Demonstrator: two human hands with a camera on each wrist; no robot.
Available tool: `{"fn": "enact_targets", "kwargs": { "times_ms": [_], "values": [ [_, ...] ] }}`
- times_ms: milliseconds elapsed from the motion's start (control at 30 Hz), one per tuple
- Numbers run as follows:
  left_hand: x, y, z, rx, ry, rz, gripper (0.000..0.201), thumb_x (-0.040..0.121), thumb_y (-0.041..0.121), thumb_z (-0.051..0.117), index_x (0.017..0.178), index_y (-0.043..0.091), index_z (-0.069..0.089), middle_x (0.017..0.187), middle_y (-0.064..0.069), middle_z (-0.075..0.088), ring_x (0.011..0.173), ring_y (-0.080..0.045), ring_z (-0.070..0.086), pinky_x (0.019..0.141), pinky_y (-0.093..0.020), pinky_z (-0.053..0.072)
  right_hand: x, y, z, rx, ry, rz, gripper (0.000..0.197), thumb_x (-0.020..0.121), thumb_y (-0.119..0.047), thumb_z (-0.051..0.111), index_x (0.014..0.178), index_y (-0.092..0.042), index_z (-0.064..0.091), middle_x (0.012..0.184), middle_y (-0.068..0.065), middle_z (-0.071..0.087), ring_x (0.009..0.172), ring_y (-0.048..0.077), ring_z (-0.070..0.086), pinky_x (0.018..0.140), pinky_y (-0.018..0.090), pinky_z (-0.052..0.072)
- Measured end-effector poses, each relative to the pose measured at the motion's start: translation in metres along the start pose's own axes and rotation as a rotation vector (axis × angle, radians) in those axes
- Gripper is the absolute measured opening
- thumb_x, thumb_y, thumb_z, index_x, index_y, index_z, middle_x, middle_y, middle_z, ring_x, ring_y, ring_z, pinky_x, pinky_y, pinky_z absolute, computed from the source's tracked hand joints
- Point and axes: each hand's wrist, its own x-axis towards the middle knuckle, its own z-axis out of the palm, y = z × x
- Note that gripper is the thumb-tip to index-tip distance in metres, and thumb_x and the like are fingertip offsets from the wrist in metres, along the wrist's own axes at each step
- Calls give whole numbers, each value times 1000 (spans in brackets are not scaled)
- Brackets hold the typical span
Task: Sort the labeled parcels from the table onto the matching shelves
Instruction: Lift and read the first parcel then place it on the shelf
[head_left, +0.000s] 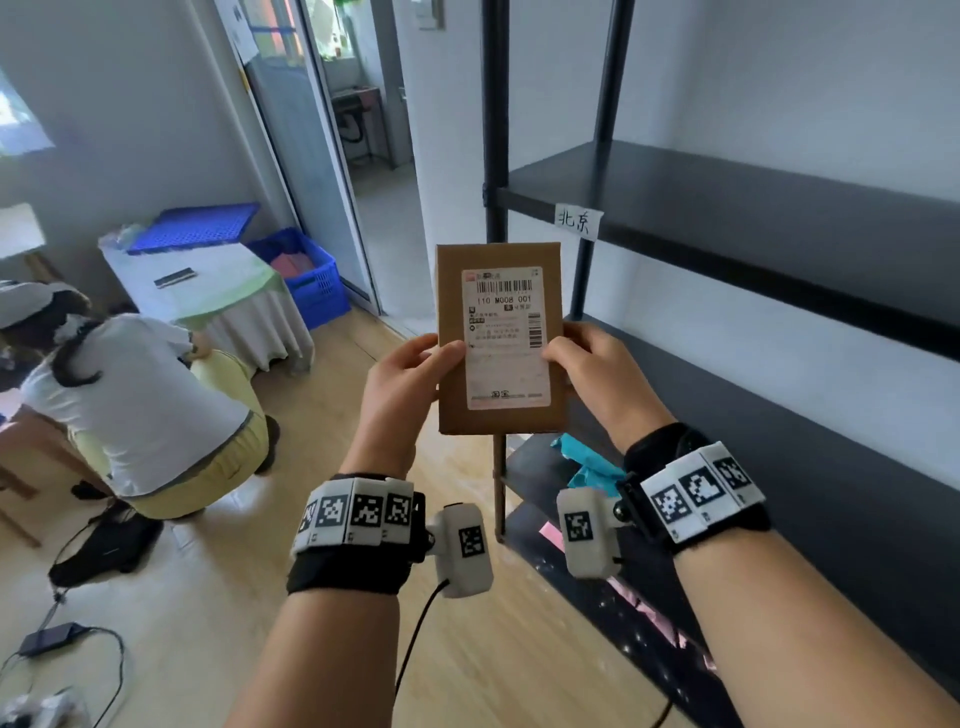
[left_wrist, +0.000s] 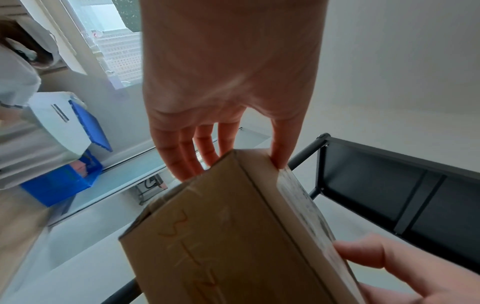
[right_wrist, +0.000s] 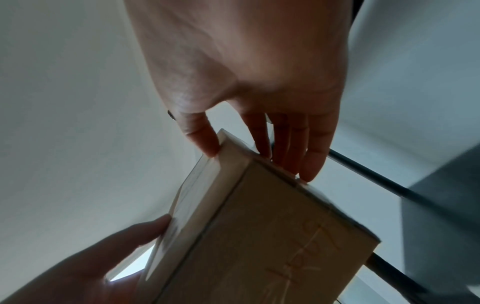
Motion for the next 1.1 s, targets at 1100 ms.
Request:
{"fn": "enact_targets", "kwargs": {
  "times_ms": [1100],
  "values": [
    [189, 160, 140, -19, -612, 224, 57, 96, 39, 59, 147, 22, 42, 131, 0, 58, 120, -20, 56, 106, -39, 45, 125, -113, -87, 27, 655, -19, 42, 92, -61, 46, 111, -30, 68, 113, -7, 70, 106, 12, 63, 91, 32, 48]
  ]
}}
